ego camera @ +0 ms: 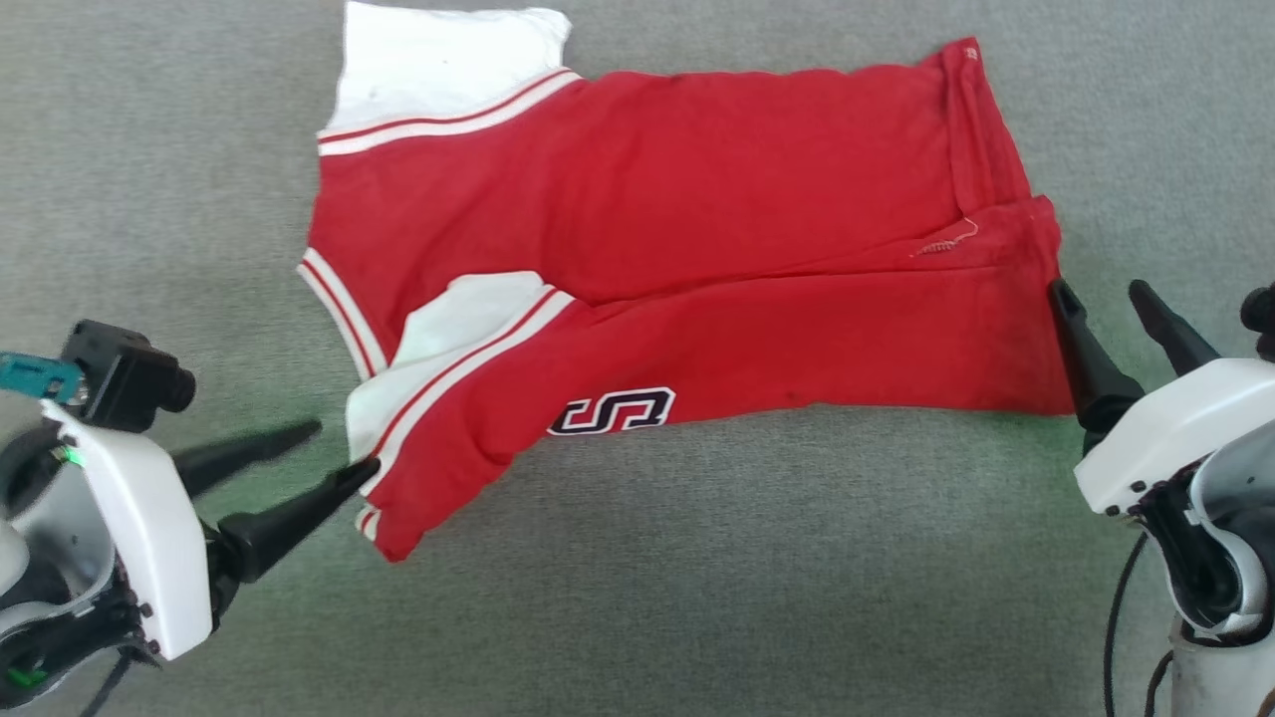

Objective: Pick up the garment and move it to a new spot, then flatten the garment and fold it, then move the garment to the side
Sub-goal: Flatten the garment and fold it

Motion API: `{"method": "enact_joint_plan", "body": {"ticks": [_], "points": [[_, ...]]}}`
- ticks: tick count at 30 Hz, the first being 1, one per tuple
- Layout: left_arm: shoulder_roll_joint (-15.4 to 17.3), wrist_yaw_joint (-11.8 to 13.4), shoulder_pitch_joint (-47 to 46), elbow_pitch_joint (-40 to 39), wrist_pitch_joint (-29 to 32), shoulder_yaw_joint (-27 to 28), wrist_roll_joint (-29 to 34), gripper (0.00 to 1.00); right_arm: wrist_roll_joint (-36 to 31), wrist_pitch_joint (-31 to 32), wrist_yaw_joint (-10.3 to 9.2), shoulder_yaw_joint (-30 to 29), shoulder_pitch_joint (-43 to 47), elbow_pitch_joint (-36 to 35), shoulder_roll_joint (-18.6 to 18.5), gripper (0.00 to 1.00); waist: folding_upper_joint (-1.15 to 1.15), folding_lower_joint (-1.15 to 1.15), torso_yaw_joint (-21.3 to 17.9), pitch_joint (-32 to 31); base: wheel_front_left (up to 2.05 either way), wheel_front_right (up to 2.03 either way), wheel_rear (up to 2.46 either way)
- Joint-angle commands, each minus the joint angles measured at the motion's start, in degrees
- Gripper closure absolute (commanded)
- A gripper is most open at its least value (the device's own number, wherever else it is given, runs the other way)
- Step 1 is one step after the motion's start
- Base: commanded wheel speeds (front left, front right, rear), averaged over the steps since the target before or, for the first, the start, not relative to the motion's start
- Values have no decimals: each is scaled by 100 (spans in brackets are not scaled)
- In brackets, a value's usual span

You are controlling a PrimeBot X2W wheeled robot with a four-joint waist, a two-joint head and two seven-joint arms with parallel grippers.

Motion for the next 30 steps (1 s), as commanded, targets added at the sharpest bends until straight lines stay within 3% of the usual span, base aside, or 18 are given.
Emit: {"method": "enact_joint_plan", "body": {"ticks": [1,8,14,15,16,17,21,30], "points": [[-136,15,117,166,198,-8,-337,0,44,-60,-6,57,-7,29,-2,0,0,0,-79,74,0,0,0],[-435,16,63,808,1178,-10,-1121,0,86,-161,-6,186,-162,100,0,0,0,0,-351,328,0,0,0],[-575,26,94,1043,1728,-63,-1173,0,-2,-98,-6,257,-226,77,0,0,0,0,-456,502,0,0,0],[-619,33,95,1057,1749,-62,-1201,58,-33,-49,-6,285,-239,63,0,0,0,0,-469,532,0,0,0],[-650,36,90,1053,1769,-50,-1219,87,-64,20,-6,316,-250,46,0,0,0,0,-479,557,0,0,0],[-667,37,85,1048,1767,-30,-1223,100,-108,110,-6,346,-253,23,-1,0,0,0,-486,580,0,0,0],[-686,30,66,932,1686,47,-1169,100,-267,568,-6,485,-268,-82,1,0,0,0,-493,645,0,0,0],[-676,30,-93,620,1325,130,-825,100,-784,2361,-6,649,-591,-131,-9,0,0,0,-312,815,0,0,0]]}}
